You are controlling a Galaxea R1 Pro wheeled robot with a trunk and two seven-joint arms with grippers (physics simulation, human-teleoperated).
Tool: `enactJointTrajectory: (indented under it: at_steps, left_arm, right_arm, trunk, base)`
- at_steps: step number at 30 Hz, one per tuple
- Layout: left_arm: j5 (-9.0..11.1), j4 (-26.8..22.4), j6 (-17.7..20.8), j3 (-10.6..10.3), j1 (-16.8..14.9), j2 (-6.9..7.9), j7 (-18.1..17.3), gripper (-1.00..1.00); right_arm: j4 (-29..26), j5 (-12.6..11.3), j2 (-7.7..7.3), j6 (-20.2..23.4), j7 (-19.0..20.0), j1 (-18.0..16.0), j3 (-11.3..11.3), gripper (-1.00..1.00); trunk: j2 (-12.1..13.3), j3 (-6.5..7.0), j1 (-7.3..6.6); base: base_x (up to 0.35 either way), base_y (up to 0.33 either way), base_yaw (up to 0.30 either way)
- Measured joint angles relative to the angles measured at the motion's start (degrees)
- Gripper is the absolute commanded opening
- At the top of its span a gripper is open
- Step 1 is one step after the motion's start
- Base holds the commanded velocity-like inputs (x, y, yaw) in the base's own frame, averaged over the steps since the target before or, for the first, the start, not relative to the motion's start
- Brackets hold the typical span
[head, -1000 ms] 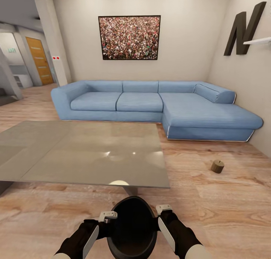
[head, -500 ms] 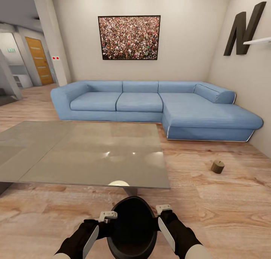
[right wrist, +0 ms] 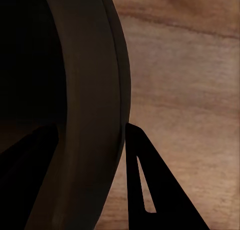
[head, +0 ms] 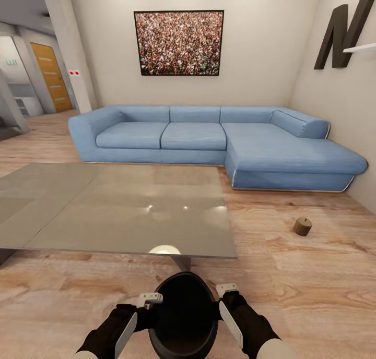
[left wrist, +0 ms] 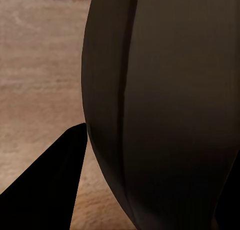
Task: Place each of the two pumpkins and all three candles from the living room inside a cabinet in the living room (use any cabinet), then make sure every cabinet is closed, and position the cauldron so it is next to a table in the living room.
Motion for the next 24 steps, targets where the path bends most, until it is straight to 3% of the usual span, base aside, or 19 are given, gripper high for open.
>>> enactJointTrajectory:
  at_steps: [5,19,24]
  left_arm:
    - [0.0,0.0,0.0,0.0,0.0,0.0,0.0,-1.0]
    - [0.0,0.0,0.0,0.0,0.0,0.0,0.0,-1.0]
    - [0.0,0.0,0.0,0.0,0.0,0.0,0.0,-1.0]
  right_arm:
    - [0.0,0.0,0.0,0.0,0.0,0.0,0.0,-1.0]
    - [0.0,0.0,0.0,0.0,0.0,0.0,0.0,-1.0]
    - [0.0,0.0,0.0,0.0,0.0,0.0,0.0,-1.0]
  trunk:
    - [0.0,0.0,0.0]
    - [-0.2,-3.1,0.37]
    - [-0.2,-3.1,0.36]
  base:
    - [0.0,0.0,0.0]
    - [0.0,0.0,0.0]
    - [0.0,0.0,0.0]
